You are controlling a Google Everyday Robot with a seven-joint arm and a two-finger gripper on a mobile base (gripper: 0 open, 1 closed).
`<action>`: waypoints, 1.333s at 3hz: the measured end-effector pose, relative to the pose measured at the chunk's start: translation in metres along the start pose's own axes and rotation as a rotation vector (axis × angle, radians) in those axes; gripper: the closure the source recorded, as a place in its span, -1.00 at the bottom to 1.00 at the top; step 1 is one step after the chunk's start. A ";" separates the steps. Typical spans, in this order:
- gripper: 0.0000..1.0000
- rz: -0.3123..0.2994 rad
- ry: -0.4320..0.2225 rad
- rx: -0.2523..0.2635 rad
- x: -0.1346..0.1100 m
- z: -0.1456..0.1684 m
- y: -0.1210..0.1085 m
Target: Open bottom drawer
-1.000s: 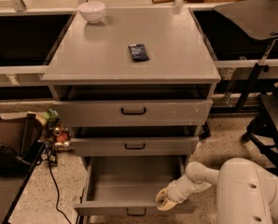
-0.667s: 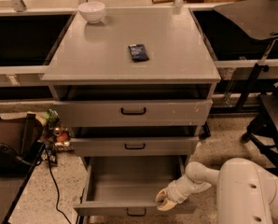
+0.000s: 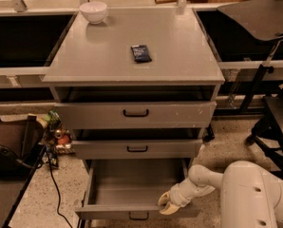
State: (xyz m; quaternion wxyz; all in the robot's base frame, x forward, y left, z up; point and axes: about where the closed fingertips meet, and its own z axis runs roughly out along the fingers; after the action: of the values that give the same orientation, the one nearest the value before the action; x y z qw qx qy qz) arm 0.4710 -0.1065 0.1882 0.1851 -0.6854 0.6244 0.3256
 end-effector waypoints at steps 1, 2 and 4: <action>-0.75 0.000 0.000 0.000 0.000 0.000 0.000; -1.00 0.000 0.000 0.000 0.000 0.000 0.000; -1.00 -0.050 0.040 0.018 -0.009 -0.027 0.009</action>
Offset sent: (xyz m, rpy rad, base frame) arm 0.0000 0.0000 0.0000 0.0000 0.0000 0.0000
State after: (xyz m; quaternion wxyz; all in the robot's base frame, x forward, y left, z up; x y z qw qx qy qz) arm 0.4678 -0.1191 0.2149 0.1868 -0.7056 0.6135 0.3014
